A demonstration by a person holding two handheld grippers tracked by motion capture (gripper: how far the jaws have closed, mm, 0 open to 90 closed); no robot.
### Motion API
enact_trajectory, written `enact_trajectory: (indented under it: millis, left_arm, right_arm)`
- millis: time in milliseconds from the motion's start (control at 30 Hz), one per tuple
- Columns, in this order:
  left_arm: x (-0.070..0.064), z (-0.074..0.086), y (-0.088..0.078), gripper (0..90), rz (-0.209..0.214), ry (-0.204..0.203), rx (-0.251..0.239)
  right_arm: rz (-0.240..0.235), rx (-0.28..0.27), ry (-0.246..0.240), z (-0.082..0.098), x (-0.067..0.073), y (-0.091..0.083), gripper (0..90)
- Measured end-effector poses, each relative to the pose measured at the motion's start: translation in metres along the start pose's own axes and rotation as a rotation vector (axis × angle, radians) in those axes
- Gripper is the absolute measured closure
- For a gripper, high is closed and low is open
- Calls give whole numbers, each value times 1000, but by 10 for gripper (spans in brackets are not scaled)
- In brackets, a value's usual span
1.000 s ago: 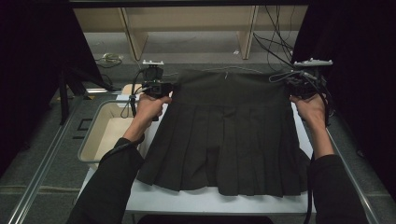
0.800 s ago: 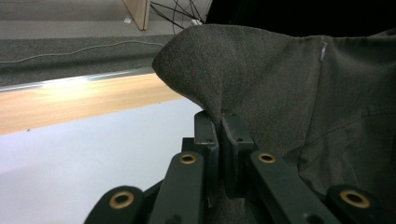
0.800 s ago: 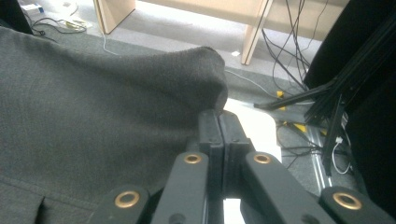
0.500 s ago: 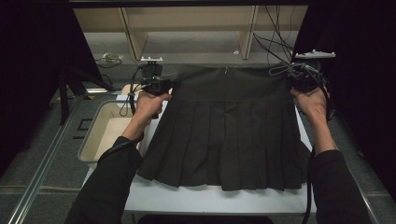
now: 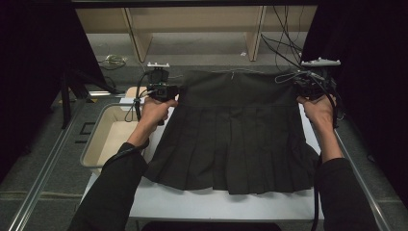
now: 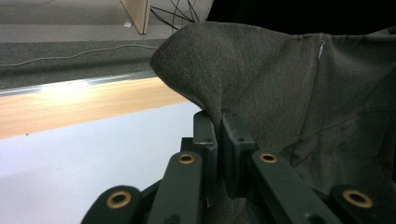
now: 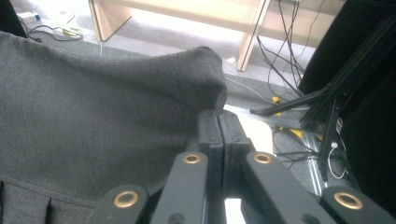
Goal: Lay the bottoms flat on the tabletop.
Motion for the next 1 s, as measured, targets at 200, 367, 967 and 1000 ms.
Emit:
enact_trajectory:
  millis: [200, 367, 967, 1000]
  left_arm:
    - [2, 4, 2, 751, -14, 4, -2]
    - [8, 15, 1, 527, -49, -6, 43]
    - [-1, 112, 1, 411, -19, 24, 297]
    - [-1, 116, 1, 401, -18, 32, 311]
  right_arm:
    - [-6, 12, 1, 6, 0, 3, 876]
    - [-22, 50, -3, 19, -5, 6, 604]
    - [-70, 314, 17, 148, -33, 18, 506]
    - [-72, 320, 23, 153, -34, 18, 525]
Point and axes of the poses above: each handheld gripper's, and its own axes: y roughly forward along the jaws, z roughly out of its underside, x roughly to its left, the point moved 4 cm from there along y, roughly forward along the jaws, and after that the axes turned 7 degrees about z, right-handed, at the moved point
